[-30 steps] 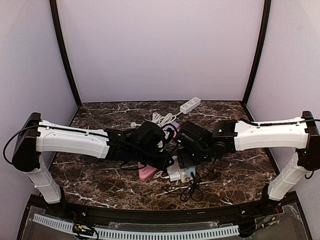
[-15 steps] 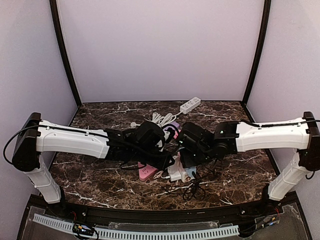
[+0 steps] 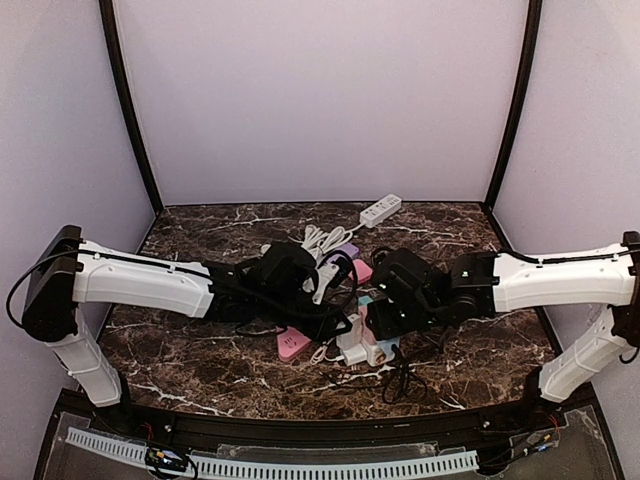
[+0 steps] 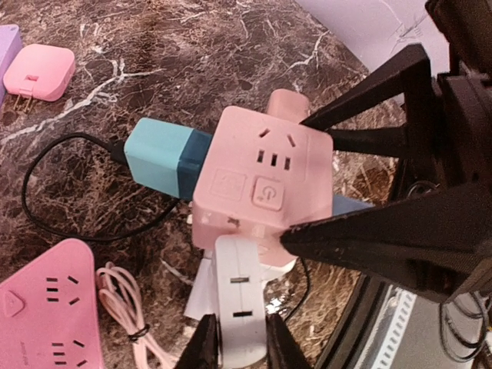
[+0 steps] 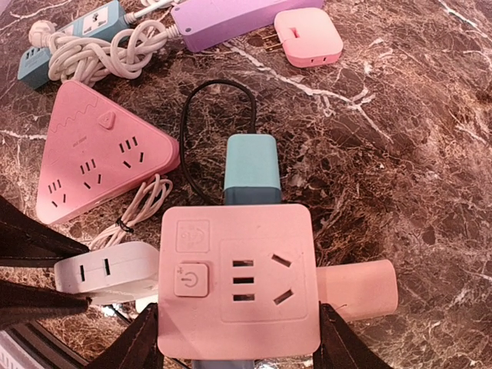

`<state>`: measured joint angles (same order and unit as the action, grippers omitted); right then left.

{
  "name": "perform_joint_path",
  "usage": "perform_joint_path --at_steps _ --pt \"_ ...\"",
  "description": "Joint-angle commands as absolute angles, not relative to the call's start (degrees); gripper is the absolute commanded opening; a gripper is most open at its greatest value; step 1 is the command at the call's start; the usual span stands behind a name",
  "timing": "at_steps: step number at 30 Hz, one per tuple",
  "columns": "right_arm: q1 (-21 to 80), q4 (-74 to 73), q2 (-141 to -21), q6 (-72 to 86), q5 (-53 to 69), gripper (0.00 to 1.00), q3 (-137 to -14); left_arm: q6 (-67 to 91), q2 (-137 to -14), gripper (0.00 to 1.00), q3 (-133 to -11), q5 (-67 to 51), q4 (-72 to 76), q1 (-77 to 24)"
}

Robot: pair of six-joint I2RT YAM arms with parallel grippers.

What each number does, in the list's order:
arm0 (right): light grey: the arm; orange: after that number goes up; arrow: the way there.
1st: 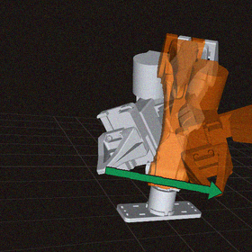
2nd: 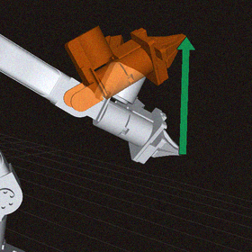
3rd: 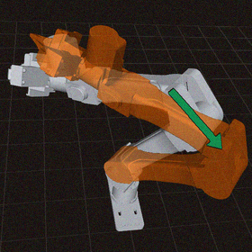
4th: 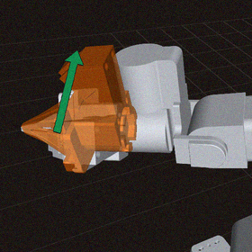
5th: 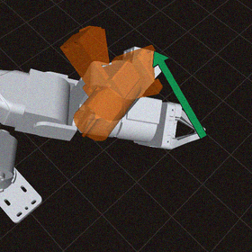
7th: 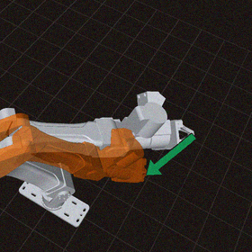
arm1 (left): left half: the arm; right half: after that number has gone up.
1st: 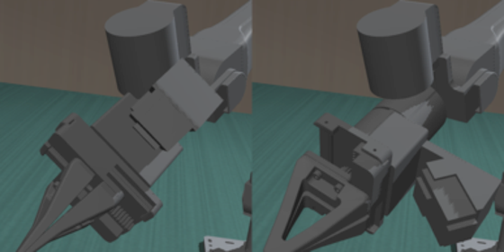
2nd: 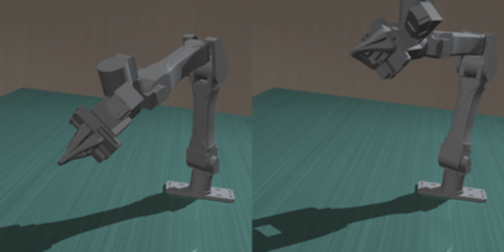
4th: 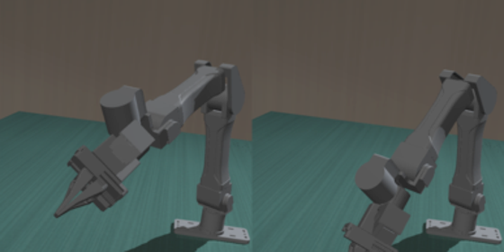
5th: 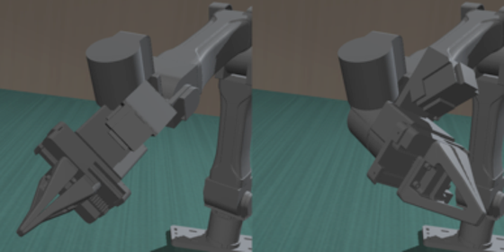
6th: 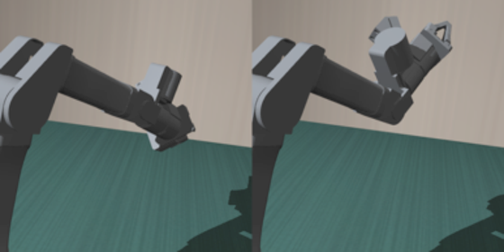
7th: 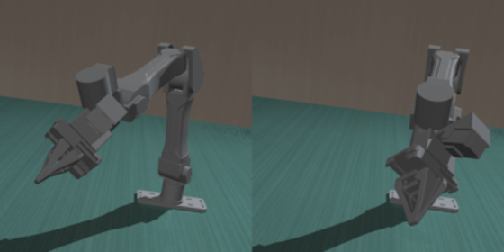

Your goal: Pull the plug off the socket

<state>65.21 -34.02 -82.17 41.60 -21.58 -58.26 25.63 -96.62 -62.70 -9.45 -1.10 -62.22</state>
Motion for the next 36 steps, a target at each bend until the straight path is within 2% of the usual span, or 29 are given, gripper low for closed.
perform_joint_path --at_steps 1,5,8,18,24,30,36 --pt "64.8 -31.31 -81.52 40.65 -19.44 0.18 -57.08 23.49 -95.35 0.36 -62.64 -13.63 4.59 -62.45" --pt "64.84 -31.29 -81.28 41.06 -19.54 0.18 -56.95 23.42 -96.62 0.54 -62.95 -14.09 5.25 -62.49" --pt "64.87 -31.29 -81.33 41.18 -19.5 0.18 -57.07 23.15 -97.69 0.62 -63.51 -13.87 4.93 -62.51" --pt "64.84 -31.29 -81.28 41.24 -19.69 0.17 -57.12 24.12 -98.97 0.66 -64.22 -4.44 -2.4 -62.58" --pt "64.85 -31.29 -81.72 41.14 -19.68 0.17 -57.29 24.42 -99.55 0.55 -64.02 -4.74 -2.46 -62.92" --pt "64.87 -31.53 -81.74 40.97 -20.1 0.17 -57.61 24.52 -101.29 0.5 -64.76 -5.35 -2.52 -63.48" --pt "64.85 -31.72 -81.82 40.62 -20.21 0.15 -57.35 24.37 -101.53 0.28 -65.11 -4.41 -3.55 -63.54"
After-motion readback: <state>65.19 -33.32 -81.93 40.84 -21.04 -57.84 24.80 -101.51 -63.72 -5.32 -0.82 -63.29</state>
